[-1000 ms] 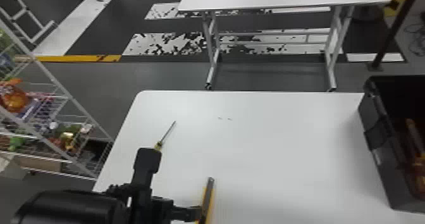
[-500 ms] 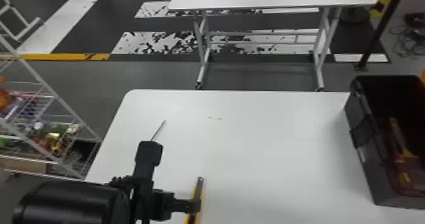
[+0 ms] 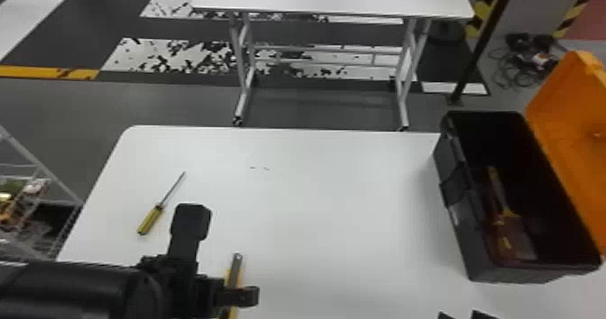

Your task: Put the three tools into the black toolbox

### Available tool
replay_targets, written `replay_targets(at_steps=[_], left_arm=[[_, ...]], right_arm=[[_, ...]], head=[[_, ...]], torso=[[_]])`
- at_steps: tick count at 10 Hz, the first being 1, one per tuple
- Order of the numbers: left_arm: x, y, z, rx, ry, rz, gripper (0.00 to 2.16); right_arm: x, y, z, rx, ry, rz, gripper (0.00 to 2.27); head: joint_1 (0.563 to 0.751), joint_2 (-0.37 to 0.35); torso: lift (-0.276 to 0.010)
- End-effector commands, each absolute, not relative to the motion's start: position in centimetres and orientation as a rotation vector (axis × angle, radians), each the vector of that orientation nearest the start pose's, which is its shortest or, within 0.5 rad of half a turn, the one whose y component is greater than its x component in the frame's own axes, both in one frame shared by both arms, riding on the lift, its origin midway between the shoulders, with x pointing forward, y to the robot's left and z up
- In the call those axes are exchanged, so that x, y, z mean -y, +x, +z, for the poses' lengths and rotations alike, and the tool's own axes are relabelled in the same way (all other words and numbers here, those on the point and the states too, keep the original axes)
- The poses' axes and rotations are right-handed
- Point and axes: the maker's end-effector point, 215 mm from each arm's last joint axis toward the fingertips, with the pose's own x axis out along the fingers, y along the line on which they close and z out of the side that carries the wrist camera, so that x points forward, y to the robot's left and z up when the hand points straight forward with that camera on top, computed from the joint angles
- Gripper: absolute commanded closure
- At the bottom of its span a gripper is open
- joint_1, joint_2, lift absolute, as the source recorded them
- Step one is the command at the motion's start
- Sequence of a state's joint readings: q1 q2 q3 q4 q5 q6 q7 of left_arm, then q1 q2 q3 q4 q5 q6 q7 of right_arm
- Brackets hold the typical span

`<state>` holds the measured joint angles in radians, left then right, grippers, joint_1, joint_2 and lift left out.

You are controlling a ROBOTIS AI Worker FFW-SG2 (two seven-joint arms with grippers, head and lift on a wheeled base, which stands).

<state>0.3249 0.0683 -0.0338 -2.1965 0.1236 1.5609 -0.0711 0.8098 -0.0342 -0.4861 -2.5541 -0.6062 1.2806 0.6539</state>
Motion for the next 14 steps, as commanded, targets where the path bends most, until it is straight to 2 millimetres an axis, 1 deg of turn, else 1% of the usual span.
replay_targets(at_steps=[1, 3, 5, 8, 11, 13, 14], left_arm=[[-18.6, 27.8, -55.4, -1.289, -0.06, -0.177, 0.07], [-19.1, 27.3, -55.9, -1.304, -0.043, -0.141, 0.07], [-19.4, 27.3, -56.6, -1.321, -0.04, -0.115, 0.07], [-18.9, 27.1, -57.8, -1.358, -0.059, -0.112, 0.07], [-18.4, 28.0, -58.2, -1.366, -0.064, -0.112, 0.07], [-18.6, 28.9, -58.3, -1.368, -0.046, -0.093, 0.07], [-18.4, 28.9, -58.2, -1.367, -0.047, -0.091, 0.07]], right_arm=[[18.3, 21.3, -40.3, -0.876, 0.628, 0.537, 0.08], [18.5, 21.5, -40.2, -0.857, 0.648, 0.545, 0.08], [18.6, 21.9, -40.1, -0.836, 0.656, 0.549, 0.08], [18.7, 22.2, -39.9, -0.819, 0.672, 0.557, 0.08], [19.1, 22.6, -40.1, -0.813, 0.677, 0.549, 0.08], [19.3, 23.1, -40.4, -0.808, 0.687, 0.545, 0.08], [19.3, 23.2, -40.5, -0.806, 0.689, 0.546, 0.08]], head=[[0.695, 0.017], [0.695, 0.02], [0.695, 0.028], [0.695, 0.024], [0.695, -0.006], [0.695, -0.009], [0.695, -0.009]], torso=[[-0.051], [-0.051], [-0.051], [-0.051], [-0.051], [-0.051], [-0.051]])
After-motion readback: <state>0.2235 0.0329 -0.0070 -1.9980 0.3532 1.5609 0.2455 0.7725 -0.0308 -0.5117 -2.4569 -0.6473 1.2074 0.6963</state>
